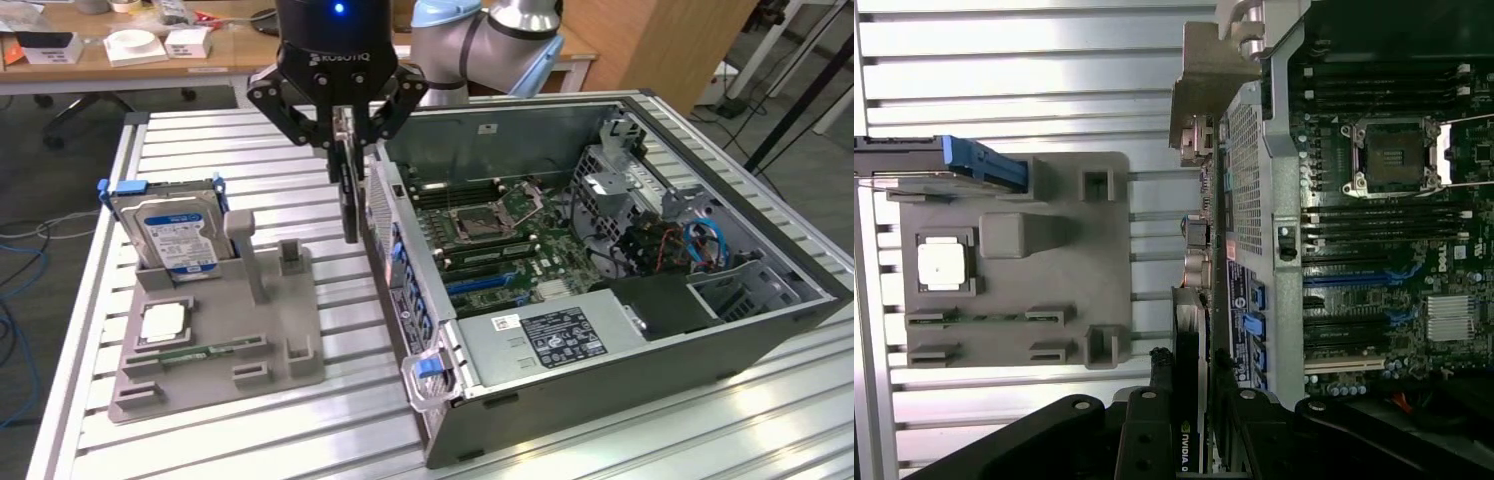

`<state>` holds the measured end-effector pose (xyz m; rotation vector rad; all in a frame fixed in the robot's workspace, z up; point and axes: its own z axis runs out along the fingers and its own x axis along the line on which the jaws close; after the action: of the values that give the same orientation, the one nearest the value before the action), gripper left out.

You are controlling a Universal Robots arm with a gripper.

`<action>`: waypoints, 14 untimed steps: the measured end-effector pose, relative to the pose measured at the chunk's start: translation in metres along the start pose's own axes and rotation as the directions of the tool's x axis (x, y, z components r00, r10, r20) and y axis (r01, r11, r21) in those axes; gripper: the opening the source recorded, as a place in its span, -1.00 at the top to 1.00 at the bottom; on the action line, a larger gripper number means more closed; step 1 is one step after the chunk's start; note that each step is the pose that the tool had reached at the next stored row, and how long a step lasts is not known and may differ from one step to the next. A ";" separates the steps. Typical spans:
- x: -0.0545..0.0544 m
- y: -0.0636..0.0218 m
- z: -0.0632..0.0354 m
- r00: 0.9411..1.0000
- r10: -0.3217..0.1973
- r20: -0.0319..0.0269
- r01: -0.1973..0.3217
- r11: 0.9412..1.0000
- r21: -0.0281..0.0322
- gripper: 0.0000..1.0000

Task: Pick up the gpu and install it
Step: 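Pick up the gpu and move the gpu toward the slot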

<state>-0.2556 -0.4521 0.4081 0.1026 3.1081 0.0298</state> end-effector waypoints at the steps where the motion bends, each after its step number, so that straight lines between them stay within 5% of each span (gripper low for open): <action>1: -0.001 0.0001 0.0001 1.000 0.000 0.000 0.000 1.000 0.000 0.47; 14: -0.008 0.0006 0.0003 1.000 0.000 0.000 0.000 1.000 0.000 0.47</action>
<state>-0.2473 -0.4521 0.4081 0.1027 3.1081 0.0299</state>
